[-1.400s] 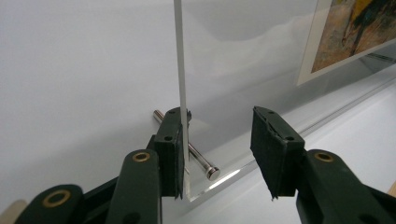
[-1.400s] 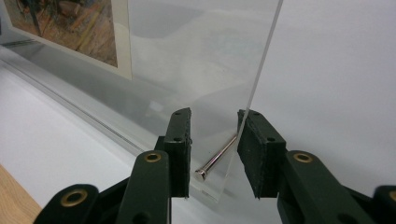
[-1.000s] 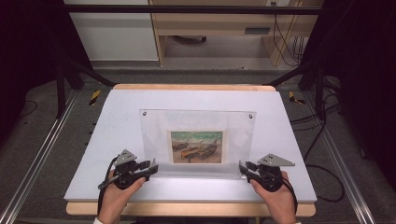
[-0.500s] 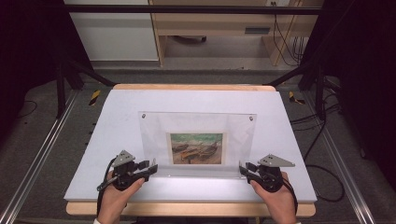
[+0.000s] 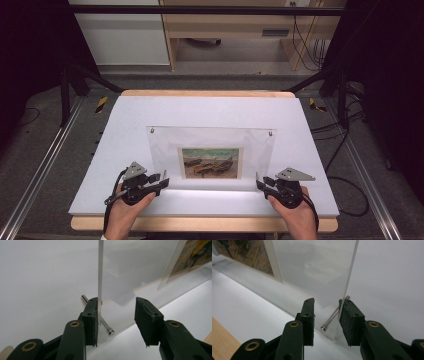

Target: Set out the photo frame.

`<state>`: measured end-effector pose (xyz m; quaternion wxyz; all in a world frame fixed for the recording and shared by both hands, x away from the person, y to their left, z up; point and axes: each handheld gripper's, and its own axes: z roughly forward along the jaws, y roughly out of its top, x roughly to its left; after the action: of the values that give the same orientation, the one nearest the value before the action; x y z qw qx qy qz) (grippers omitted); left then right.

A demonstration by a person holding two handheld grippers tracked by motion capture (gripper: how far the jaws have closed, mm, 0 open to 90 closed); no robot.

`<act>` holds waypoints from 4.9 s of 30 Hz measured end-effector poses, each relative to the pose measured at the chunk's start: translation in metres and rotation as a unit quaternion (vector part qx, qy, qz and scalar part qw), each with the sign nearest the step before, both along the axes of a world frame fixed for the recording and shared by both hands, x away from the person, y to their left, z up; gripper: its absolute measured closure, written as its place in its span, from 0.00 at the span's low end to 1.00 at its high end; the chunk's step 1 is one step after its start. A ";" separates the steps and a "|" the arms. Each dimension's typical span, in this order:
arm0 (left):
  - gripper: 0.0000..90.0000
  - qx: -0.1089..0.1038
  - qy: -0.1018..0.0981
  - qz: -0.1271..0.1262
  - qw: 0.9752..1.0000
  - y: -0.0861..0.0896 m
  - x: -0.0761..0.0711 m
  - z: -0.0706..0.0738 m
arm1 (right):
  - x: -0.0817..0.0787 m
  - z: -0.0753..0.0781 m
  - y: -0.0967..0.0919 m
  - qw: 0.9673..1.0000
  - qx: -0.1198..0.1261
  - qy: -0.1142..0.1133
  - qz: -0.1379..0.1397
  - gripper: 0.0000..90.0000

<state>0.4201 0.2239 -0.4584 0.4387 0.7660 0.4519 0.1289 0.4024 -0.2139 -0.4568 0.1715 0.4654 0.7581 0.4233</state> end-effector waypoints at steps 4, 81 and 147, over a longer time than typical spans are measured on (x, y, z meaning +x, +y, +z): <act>0.61 0.001 -0.001 0.000 1.000 0.000 0.000 0.000 | 0.000 0.000 0.000 1.000 -0.002 0.001 0.000 0.73; 0.14 -0.006 -0.046 0.003 0.999 0.010 -0.016 0.011 | -0.017 0.009 -0.004 0.997 -0.024 -0.073 -0.030 0.15; 0.14 0.080 -0.083 0.150 0.982 0.090 0.061 0.000 | 0.049 0.008 -0.068 0.983 -0.057 -0.044 -0.168 0.17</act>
<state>0.4808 0.3144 -0.4584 0.3875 0.7086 0.5123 0.2922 0.4513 -0.2818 -0.4488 0.2995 0.5566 0.6840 0.3641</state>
